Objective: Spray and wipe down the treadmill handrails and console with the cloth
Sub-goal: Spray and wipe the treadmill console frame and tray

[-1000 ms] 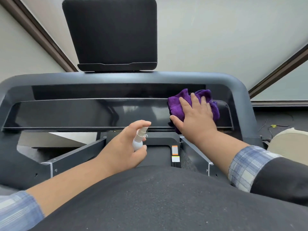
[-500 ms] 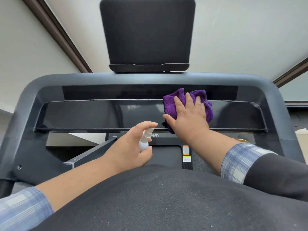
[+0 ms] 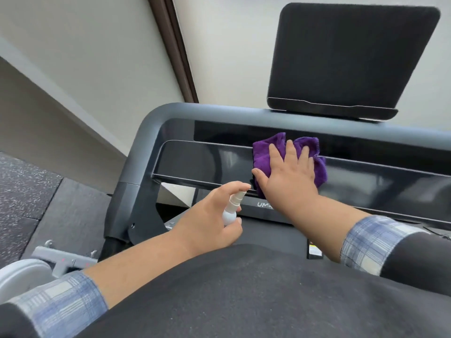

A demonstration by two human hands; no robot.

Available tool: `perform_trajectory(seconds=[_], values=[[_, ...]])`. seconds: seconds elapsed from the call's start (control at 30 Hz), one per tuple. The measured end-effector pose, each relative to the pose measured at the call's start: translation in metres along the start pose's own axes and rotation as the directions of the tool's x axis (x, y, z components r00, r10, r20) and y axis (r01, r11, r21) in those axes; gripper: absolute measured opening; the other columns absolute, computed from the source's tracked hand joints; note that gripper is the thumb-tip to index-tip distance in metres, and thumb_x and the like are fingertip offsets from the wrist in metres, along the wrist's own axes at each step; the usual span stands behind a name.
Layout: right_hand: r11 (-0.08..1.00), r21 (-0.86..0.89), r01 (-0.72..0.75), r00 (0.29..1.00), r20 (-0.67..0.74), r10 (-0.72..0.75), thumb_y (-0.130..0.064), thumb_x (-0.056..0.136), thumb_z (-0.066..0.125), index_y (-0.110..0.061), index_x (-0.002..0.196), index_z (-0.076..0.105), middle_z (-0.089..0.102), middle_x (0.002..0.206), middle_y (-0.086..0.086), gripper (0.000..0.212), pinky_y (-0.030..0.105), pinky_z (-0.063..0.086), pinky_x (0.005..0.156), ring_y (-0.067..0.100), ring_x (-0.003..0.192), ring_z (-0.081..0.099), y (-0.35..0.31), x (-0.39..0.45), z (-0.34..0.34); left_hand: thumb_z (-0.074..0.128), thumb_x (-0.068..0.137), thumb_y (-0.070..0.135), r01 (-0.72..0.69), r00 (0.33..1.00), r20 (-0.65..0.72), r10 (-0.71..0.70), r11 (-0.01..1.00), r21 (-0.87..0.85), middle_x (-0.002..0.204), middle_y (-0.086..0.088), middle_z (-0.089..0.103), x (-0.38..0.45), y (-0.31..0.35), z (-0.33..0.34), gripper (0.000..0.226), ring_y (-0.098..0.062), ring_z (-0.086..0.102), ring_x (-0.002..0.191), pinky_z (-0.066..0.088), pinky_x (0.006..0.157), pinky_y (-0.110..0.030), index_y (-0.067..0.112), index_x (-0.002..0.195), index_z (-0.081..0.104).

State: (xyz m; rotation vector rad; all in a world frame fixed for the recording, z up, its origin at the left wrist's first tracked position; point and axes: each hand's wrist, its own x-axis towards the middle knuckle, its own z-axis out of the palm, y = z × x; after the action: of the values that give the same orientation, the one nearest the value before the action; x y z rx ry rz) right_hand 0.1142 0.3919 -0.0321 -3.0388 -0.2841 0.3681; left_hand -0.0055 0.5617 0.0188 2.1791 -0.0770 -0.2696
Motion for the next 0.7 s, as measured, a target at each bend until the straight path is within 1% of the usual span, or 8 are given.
perform_trajectory(seconds=[0.07, 0.17, 0.3, 0.4, 0.43, 0.53, 0.63, 0.7], values=[[0.999, -0.003, 0.037, 0.999, 0.007, -0.037, -0.074, 0.092, 0.022, -0.027, 0.159, 0.011, 0.004, 0.166, 0.014, 0.082, 0.056, 0.004, 0.121, 0.047, 0.149, 0.0, -0.027, 0.004, 0.002, 0.059, 0.078, 0.02, 0.005, 1.0, -0.025, -0.005, 1.0, -0.009, 0.105, 0.025, 0.048, -0.009, -0.011, -0.013, 0.063, 0.007, 0.055, 0.092, 0.039, 0.075, -0.004, 0.055, 0.124, 0.035], [0.996, -0.01, 0.09, 0.996, 0.015, -0.09, -0.072, 0.093, 0.024, -0.027, 0.159, 0.009, 0.002, 0.166, 0.014, 0.081, 0.056, 0.003, 0.121, 0.048, 0.149, -0.003, -0.065, 0.009, 0.005, 0.059, 0.078, 0.017, 0.016, 0.997, -0.072, -0.016, 1.0, -0.01, 0.111, 0.033, 0.046, -0.025, -0.025, -0.03, 0.066, 0.003, 0.055, 0.096, 0.04, 0.078, -0.004, 0.053, 0.125, 0.032], [0.993, -0.021, 0.117, 0.993, 0.015, -0.117, -0.071, 0.094, 0.026, -0.024, 0.159, 0.006, 0.001, 0.166, 0.015, 0.082, 0.057, 0.003, 0.121, 0.049, 0.149, -0.003, -0.107, 0.015, 0.007, 0.06, 0.078, 0.014, 0.052, 0.99, -0.133, -0.052, 0.999, 0.0, 0.114, 0.045, 0.043, -0.042, -0.039, -0.048, 0.066, 0.011, 0.054, 0.096, 0.037, 0.077, -0.001, 0.052, 0.125, 0.032], [0.99, -0.007, 0.142, 0.99, 0.022, -0.142, -0.068, 0.096, 0.028, -0.022, 0.159, 0.005, 0.0, 0.166, 0.015, 0.081, 0.057, 0.003, 0.121, 0.049, 0.149, -0.004, -0.133, 0.018, 0.009, 0.06, 0.079, 0.022, 0.093, 0.982, -0.168, -0.089, 0.995, 0.017, 0.111, 0.032, 0.049, -0.054, -0.049, -0.055, 0.065, 0.005, 0.054, 0.097, 0.04, 0.078, -0.006, 0.057, 0.124, 0.029], [0.988, -0.007, 0.152, 0.988, 0.026, -0.152, -0.067, 0.097, 0.028, -0.021, 0.159, 0.004, 0.0, 0.166, 0.015, 0.081, 0.057, 0.003, 0.121, 0.049, 0.149, -0.004, -0.141, 0.018, 0.01, 0.062, 0.081, 0.02, 0.104, 0.979, -0.176, -0.1, 0.994, 0.017, 0.107, 0.028, 0.05, -0.058, -0.051, -0.056, 0.066, 0.007, 0.054, 0.095, 0.04, 0.077, -0.005, 0.058, 0.123, 0.028], [0.986, 0.0, 0.168, 0.985, 0.029, -0.168, -0.063, 0.099, 0.028, -0.02, 0.159, 0.004, 0.0, 0.166, 0.015, 0.078, 0.058, 0.003, 0.121, 0.049, 0.149, -0.003, -0.164, 0.02, 0.012, 0.066, 0.083, 0.012, 0.139, 0.973, -0.189, -0.134, 0.99, 0.015, 0.103, 0.027, 0.049, -0.067, -0.056, -0.059, 0.072, 0.014, 0.052, 0.089, 0.037, 0.072, -0.001, 0.06, 0.118, 0.028], [0.981, 0.006, 0.195, 0.98, 0.024, -0.195, -0.06, 0.1, 0.028, -0.019, 0.159, 0.004, -0.001, 0.166, 0.015, 0.076, 0.058, 0.002, 0.12, 0.049, 0.149, -0.004, -0.184, 0.023, 0.014, 0.061, 0.078, 0.023, 0.167, 0.965, -0.208, -0.161, 0.986, 0.015, 0.104, 0.025, 0.049, -0.073, -0.06, -0.061, 0.068, 0.013, 0.053, 0.09, 0.037, 0.071, -0.002, 0.064, 0.119, 0.024], [0.973, -0.002, 0.23, 0.973, 0.025, -0.23, -0.06, 0.1, 0.029, -0.019, 0.159, 0.006, -0.001, 0.166, 0.014, 0.075, 0.059, 0.002, 0.12, 0.049, 0.148, -0.005, -0.195, 0.026, 0.016, 0.059, 0.076, 0.025, 0.19, 0.959, -0.214, -0.187, 0.982, -0.007, 0.106, 0.021, 0.051, -0.076, -0.063, -0.06, 0.068, 0.008, 0.055, 0.094, 0.04, 0.074, -0.006, 0.064, 0.12, 0.025]])
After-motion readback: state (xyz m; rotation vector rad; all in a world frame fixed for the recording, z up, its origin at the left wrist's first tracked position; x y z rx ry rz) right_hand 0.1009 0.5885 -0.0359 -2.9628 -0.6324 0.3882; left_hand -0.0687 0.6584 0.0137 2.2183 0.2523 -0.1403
